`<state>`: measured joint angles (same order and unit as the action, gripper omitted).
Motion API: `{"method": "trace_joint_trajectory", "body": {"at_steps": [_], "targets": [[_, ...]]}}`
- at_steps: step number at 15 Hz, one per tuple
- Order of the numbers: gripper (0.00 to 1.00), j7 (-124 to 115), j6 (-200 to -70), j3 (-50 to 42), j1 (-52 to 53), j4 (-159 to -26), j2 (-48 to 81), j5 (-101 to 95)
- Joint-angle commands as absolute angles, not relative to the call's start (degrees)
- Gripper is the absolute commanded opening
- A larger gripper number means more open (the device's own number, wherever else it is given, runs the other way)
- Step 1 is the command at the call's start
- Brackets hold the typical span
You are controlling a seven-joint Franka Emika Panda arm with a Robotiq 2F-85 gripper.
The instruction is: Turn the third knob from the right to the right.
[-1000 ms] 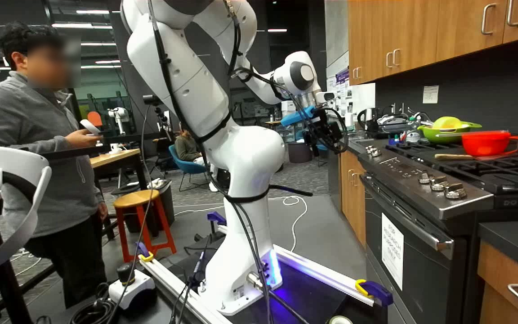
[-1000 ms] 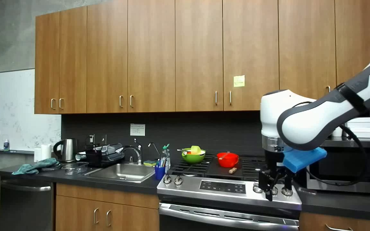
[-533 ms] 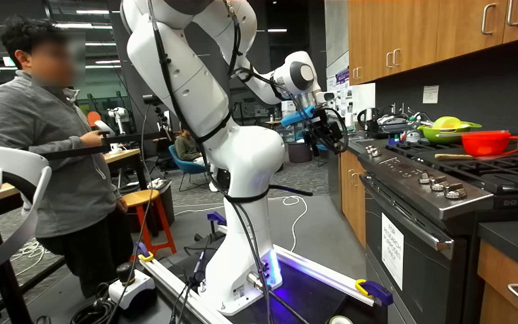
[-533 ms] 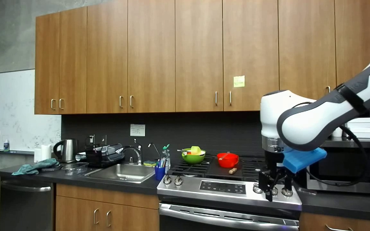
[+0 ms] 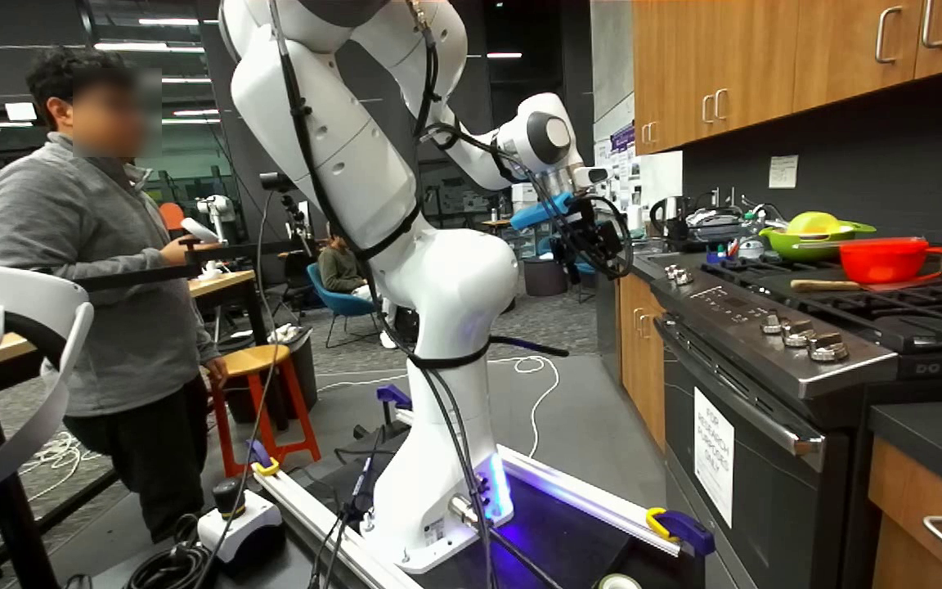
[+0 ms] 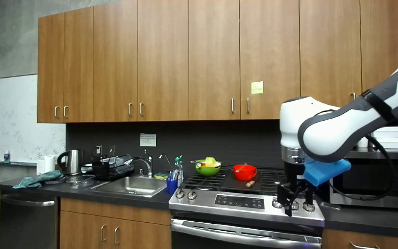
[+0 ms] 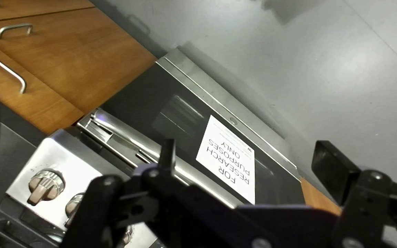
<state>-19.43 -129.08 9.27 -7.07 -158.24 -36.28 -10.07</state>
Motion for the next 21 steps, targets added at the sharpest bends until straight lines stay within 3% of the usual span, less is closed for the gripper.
{"method": "trace_joint_trajectory", "body": {"at_steps": [1, 6, 12, 21], "targets": [[1.0, -23.2, -133.18, 10.4, -6.23, -158.15, -35.59, -9.87], [1.0, -30.16, -144.1, 12.82, -8.39, -157.25, -31.97, -10.72], [1.0, -38.66, -156.99, 19.18, -19.28, -153.96, -25.0, -21.77], [1.0, -43.87, -152.3, 23.74, -28.96, -150.78, -20.43, -33.27]]}}
